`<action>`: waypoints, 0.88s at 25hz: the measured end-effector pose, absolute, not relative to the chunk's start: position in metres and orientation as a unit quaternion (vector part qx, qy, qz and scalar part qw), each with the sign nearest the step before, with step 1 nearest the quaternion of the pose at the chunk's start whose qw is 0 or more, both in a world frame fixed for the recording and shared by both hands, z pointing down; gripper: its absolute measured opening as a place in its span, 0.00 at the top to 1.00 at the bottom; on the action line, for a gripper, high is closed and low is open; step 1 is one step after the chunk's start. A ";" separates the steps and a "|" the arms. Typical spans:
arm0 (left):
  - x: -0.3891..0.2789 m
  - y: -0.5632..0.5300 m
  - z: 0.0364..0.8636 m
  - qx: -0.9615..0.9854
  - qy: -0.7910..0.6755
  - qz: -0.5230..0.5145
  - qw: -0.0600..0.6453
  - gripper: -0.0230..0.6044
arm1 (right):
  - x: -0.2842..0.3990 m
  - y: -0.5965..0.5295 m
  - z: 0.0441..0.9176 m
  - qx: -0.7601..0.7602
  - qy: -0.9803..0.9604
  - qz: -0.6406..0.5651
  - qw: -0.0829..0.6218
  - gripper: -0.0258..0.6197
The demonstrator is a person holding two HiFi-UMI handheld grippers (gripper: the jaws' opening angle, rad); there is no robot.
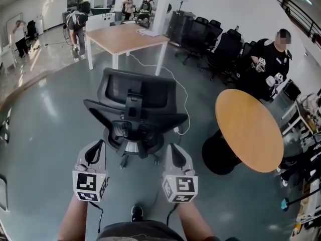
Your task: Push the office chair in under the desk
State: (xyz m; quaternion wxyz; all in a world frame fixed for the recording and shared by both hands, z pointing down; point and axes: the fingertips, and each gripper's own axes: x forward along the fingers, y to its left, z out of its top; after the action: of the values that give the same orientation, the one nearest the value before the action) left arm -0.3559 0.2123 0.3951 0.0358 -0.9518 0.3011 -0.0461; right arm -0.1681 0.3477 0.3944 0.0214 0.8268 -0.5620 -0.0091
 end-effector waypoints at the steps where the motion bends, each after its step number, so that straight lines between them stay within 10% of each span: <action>1: -0.351 0.208 0.395 -0.952 0.301 -0.049 0.035 0.93 | -0.164 0.343 0.392 0.825 -0.564 -0.013 0.024 0.97; 22: -0.328 0.139 0.405 -0.950 0.285 -0.077 0.098 0.76 | -0.126 0.301 0.406 0.826 -0.550 -0.038 0.114 0.97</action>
State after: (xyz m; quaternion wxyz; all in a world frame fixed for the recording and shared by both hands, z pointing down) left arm -0.3279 0.1390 0.4045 0.0979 -0.9504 0.2850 -0.0766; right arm -0.1263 0.3012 0.4055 0.1139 0.8263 -0.5502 -0.0382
